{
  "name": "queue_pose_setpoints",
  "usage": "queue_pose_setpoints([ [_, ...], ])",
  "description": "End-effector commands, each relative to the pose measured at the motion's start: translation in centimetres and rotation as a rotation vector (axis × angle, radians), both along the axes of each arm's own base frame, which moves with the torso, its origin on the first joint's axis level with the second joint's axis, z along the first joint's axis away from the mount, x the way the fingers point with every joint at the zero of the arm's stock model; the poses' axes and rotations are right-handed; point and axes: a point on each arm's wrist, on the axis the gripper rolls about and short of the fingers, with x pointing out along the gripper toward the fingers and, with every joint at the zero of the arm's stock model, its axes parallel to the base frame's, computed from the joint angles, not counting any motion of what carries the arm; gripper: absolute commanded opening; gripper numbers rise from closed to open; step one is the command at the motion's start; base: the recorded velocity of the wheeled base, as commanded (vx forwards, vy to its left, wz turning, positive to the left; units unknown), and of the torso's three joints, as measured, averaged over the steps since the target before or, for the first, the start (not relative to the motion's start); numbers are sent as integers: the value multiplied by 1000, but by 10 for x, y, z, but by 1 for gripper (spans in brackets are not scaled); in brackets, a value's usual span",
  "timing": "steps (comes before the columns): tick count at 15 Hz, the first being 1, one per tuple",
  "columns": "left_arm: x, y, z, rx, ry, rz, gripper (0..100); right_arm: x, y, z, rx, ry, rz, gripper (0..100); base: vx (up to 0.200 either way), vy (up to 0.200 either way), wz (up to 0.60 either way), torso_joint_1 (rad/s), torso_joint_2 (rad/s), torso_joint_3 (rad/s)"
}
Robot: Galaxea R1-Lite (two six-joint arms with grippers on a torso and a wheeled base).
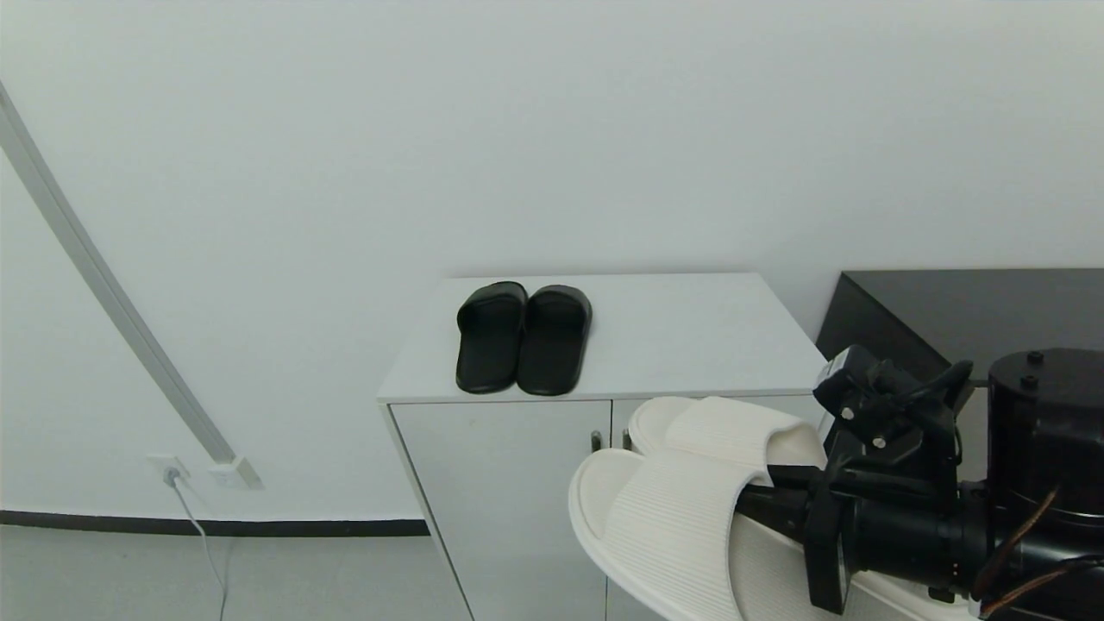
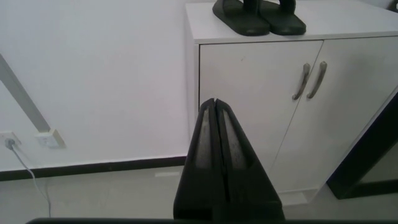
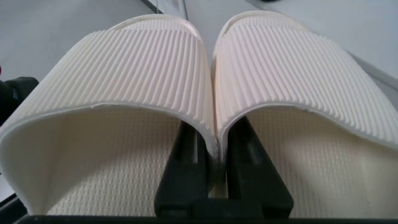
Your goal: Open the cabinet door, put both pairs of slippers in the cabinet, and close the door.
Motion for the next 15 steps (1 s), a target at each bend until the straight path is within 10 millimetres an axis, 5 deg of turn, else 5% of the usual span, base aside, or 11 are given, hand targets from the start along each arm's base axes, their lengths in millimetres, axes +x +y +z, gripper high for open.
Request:
queue_pose_setpoints([
  [1, 0, 0, 0, -1, 0, 0, 0, 0, 0, -2, -6, 5, 0, 0, 0, 0, 0, -134, 349, 188],
  [3, 0, 0, 0, -2, 1, 0, 0, 0, 0, -2, -7, 6, 0, 0, 0, 0, 0, -198, 479, 273],
  [4, 0, 0, 0, -1, 0, 0, 100, 0, 1, -2, -7, 6, 2, 0, 0, 0, 0, -222, 530, 295],
  [15, 0, 0, 0, -2, 1, 1, 100, 0, 1, -6, -23, 11, 5, 0, 0, 0, 0, -211, 532, 319],
])
